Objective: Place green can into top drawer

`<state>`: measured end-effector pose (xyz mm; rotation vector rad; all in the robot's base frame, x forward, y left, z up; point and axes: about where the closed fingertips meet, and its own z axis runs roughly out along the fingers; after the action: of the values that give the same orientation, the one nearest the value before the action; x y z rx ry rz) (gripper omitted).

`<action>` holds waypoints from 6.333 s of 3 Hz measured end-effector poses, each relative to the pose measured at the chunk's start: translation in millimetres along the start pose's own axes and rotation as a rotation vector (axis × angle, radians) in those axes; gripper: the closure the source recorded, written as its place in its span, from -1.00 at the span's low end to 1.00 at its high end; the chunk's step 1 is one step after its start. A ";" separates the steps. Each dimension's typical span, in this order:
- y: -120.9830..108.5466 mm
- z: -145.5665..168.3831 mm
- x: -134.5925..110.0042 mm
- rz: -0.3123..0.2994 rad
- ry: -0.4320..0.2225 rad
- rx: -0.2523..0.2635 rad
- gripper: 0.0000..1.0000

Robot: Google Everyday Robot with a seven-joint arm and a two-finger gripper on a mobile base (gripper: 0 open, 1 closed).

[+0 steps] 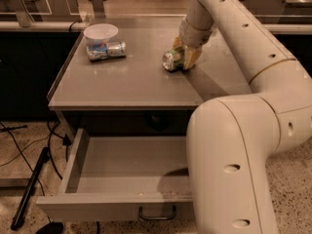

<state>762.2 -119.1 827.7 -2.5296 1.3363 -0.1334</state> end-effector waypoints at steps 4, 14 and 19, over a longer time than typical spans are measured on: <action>4.1 -15.5 -14.3 -0.062 -0.174 0.143 1.00; 218.5 -128.5 -112.0 -0.332 -0.198 0.389 1.00; 276.5 -43.5 -164.9 -0.449 -0.251 0.370 1.00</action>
Offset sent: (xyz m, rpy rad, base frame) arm -0.0183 -0.0024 0.0159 0.2088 0.0161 0.0920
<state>439.3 -140.2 798.4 -2.3813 0.5744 -0.1312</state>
